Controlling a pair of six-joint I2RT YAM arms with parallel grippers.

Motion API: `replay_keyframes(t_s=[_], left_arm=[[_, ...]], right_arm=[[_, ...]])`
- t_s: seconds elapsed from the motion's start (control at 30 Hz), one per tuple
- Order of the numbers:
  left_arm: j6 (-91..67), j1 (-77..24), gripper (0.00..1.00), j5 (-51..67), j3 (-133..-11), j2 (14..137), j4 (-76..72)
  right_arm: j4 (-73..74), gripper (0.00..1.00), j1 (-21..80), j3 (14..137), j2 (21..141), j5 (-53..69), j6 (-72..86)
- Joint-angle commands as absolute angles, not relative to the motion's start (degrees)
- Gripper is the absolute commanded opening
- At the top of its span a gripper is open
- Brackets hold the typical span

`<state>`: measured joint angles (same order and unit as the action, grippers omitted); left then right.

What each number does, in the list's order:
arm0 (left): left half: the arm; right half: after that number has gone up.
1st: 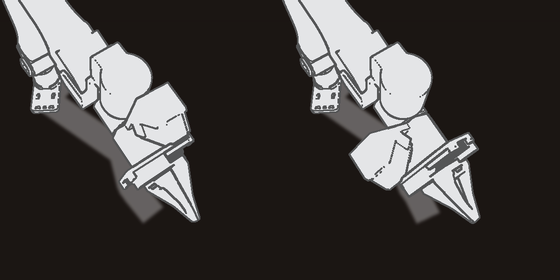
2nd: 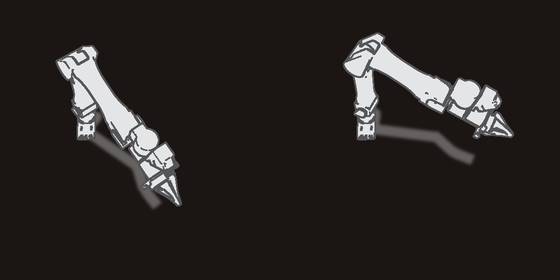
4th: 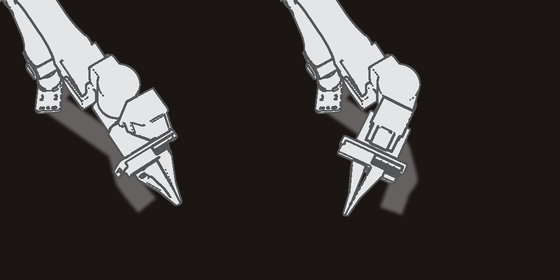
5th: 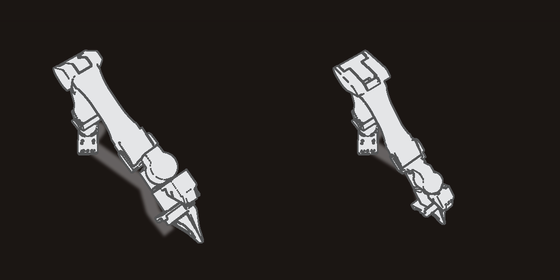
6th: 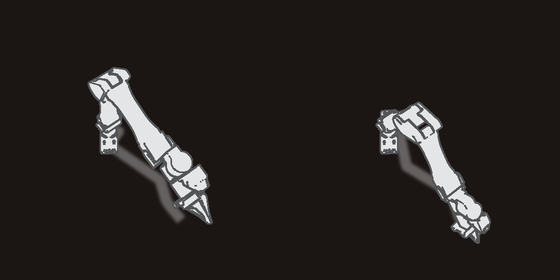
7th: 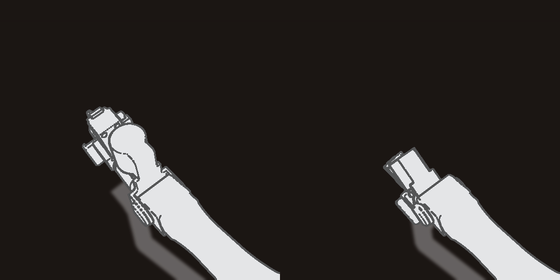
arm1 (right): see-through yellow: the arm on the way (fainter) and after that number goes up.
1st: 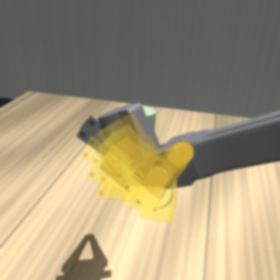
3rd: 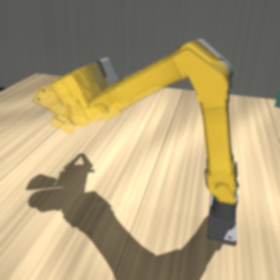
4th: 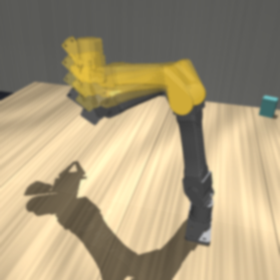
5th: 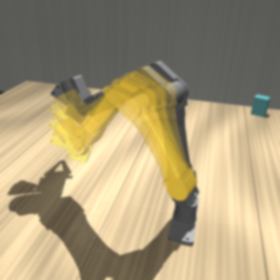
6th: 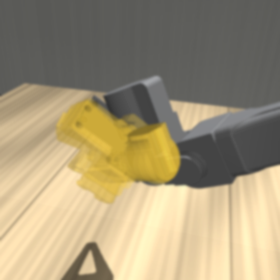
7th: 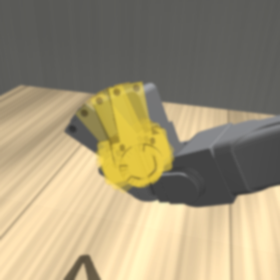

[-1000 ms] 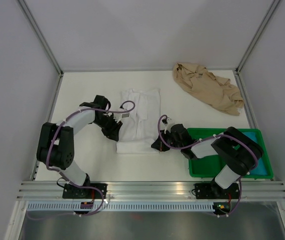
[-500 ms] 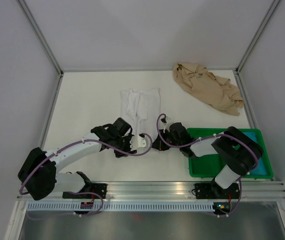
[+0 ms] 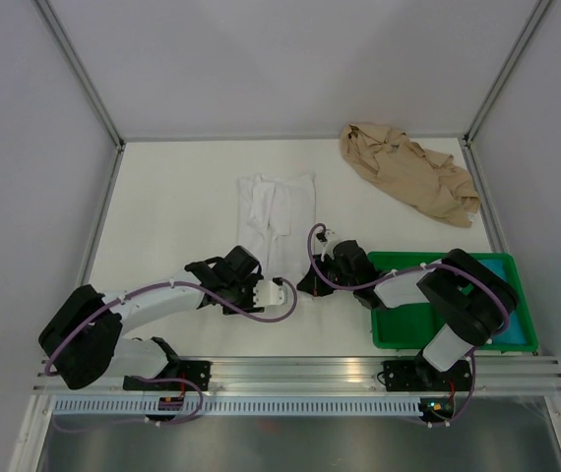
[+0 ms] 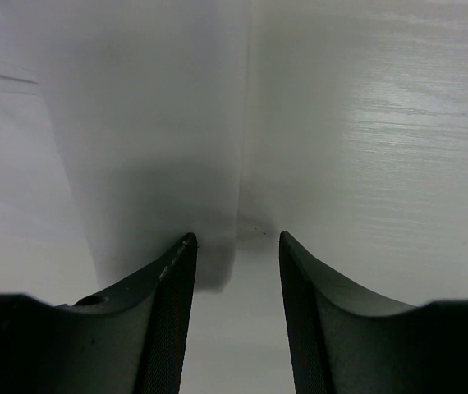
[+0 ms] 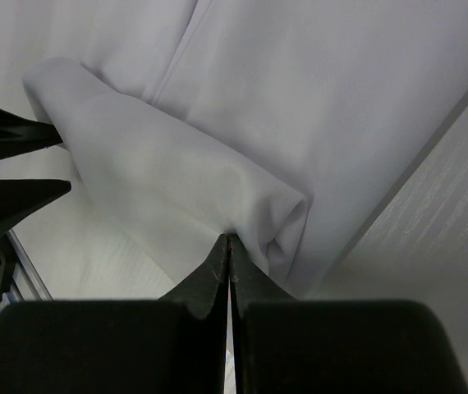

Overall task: Roll the t-shirts
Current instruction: Roll the tshirt

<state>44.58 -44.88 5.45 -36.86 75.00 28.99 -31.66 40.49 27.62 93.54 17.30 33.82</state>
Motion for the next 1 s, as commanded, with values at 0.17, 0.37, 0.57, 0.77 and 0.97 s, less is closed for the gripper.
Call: replay_keyframes(t_s=[0.17, 0.37, 0.57, 0.77, 0.97], left_arm=[[48.51, -45.26, 0.45, 0.26, -34.28, 77.52, 22.94], [48.69, -45.26, 0.09, 0.79, -33.31, 79.19, 20.74], [47.55, -45.09, 0.02, 0.26, -33.75, 78.4, 20.3], [45.44, -40.79, 0.02, 7.38, -41.12, 74.88, 29.7], [45.79, -37.44, 0.02, 13.0, -44.03, 74.97, 33.04]], right_arm=[[-28.04, 0.0, 39.73, 28.65, 92.37, 18.45, 30.76], [-27.86, 0.02, 39.55, 28.92, 91.41, 20.3, 29.01], [-26.9, 0.1, 39.55, 28.83, 85.97, 21.8, 24.44], [-9.69, 0.34, 43.42, 34.53, 75.68, 13.71, 5.63], [-10.99, 0.48, 50.97, 26.22, 63.58, 14.16, -16.06]])
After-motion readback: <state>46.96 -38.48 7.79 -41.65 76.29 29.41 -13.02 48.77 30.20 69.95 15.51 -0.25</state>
